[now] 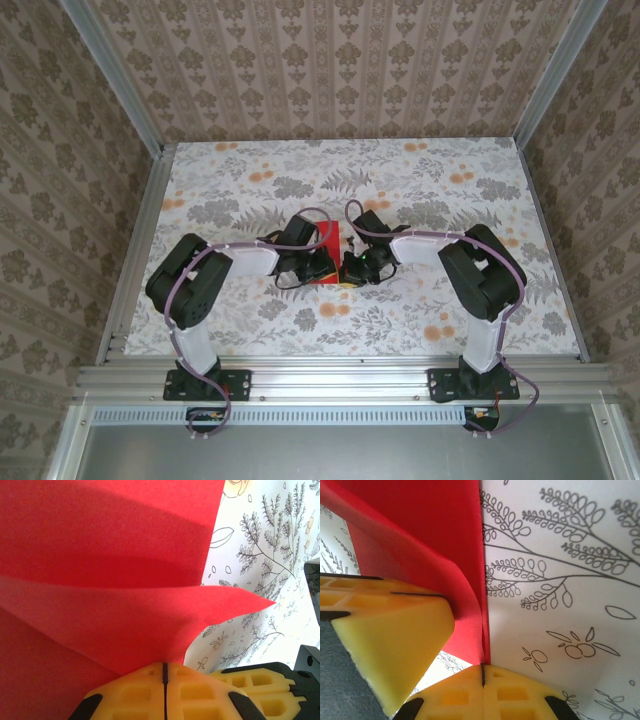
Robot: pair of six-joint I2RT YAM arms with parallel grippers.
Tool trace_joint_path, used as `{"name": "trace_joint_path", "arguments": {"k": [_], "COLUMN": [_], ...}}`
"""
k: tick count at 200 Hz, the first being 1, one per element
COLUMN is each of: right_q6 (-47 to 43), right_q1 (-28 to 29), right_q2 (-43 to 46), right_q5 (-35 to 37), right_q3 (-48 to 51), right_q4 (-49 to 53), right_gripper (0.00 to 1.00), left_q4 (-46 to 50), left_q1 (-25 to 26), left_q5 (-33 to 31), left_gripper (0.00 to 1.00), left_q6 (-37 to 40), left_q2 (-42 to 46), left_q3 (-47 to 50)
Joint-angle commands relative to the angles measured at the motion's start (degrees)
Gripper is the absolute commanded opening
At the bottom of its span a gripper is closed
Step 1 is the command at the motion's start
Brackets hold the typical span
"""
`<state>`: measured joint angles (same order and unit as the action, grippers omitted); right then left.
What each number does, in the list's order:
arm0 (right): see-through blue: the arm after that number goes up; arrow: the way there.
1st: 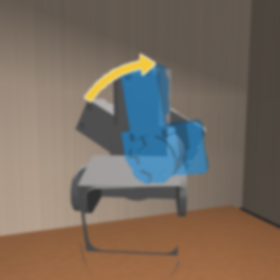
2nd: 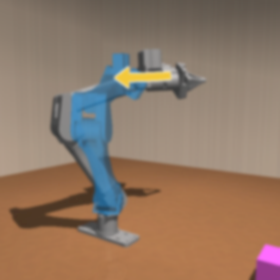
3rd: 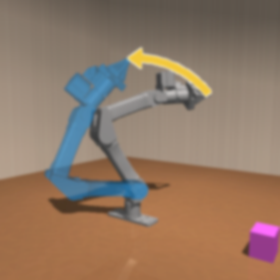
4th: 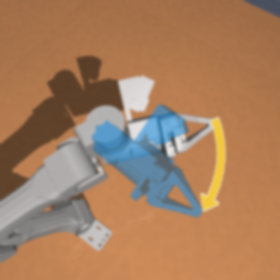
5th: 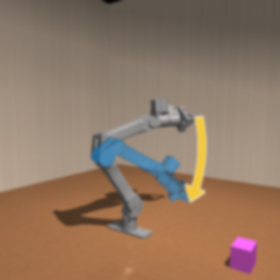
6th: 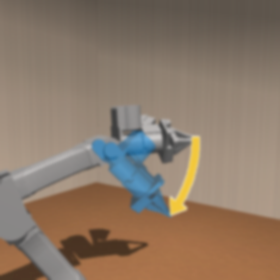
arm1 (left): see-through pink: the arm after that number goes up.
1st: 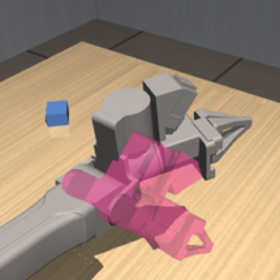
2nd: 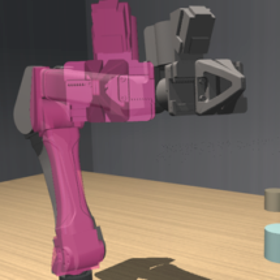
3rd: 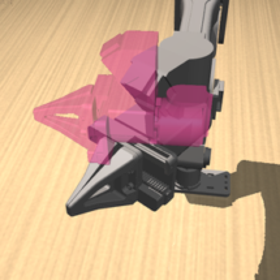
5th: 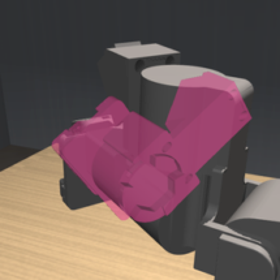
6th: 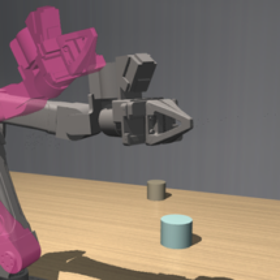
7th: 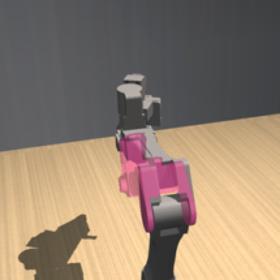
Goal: Fold a paper plane with a square sheet of paper (pick it up from the middle)
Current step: Fold the triangle a second time at the center of the table.
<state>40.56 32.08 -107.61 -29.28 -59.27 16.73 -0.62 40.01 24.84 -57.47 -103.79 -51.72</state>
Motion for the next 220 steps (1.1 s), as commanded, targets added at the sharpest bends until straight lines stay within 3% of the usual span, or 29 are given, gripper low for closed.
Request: {"name": "trace_joint_path", "arguments": {"k": [1, 111, 220], "right_q6": [0.93, -0.5, -0.74], "right_q1": [-0.35, -0.43, -0.43], "right_q2": [-3.22, -4.52, -5.0], "right_q5": [4.59, 9.18, 10.47], "right_q3": [1.08, 1.54, 2.03], "right_q4": [5.95, 11.69, 12.88], "right_gripper": [0.02, 0.01, 0.02], "left_q4": [1.89, 5.92, 9.39], "left_q1": [-0.44, -7.24, -16.54], "left_q5": [-1.03, -2.87, -0.67], "left_gripper": [0.07, 0.08, 0.08], "left_q6": [0.11, 5.52, 13.41], "left_q2": [-0.53, -3.25, -6.84], "left_q3": [-0.01, -2.95, -8.47]}}
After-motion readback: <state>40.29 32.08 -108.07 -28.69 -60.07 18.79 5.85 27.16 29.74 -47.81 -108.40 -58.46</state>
